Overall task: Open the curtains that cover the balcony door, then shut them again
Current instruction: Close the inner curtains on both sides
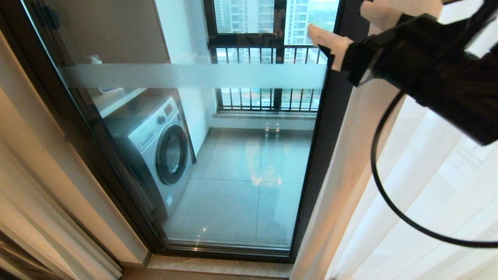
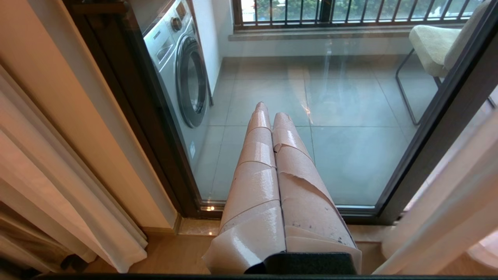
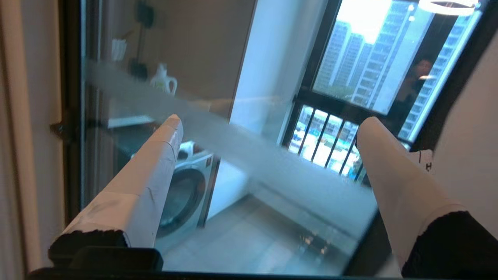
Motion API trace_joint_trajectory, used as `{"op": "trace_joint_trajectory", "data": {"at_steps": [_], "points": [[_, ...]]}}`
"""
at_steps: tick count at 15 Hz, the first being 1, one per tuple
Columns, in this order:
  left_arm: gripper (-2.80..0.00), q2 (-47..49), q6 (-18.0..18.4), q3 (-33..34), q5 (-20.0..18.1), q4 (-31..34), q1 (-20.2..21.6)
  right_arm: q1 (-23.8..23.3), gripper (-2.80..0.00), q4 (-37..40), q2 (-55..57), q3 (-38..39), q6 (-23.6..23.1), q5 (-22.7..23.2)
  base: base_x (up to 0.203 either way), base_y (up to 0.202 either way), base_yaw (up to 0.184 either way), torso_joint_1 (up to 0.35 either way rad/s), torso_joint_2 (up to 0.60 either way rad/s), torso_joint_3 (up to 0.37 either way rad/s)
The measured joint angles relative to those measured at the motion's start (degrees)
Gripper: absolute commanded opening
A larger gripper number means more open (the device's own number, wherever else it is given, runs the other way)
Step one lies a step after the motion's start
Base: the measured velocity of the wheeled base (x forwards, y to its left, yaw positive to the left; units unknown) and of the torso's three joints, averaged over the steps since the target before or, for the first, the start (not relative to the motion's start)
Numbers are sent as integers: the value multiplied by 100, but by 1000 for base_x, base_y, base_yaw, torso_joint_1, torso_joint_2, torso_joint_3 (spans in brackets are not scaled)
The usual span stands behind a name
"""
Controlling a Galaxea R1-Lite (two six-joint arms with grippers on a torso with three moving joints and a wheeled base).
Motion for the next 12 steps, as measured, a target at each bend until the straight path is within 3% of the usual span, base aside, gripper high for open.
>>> {"op": "trace_joint_trajectory", "data": {"at_steps": [5,6,12], "points": [[-280,0,1,0,5,-2,0,4,0,183,-1926,2080,19,25,0,0,0,0,0,0],[-280,0,1,0,2,-2,0,4,-280,323,-2301,2398,22,24,0,0,0,0,0,0],[-280,0,1,0,6,0,0,-23,-280,944,-3693,3371,58,-17,0,0,0,0,0,0]]}}
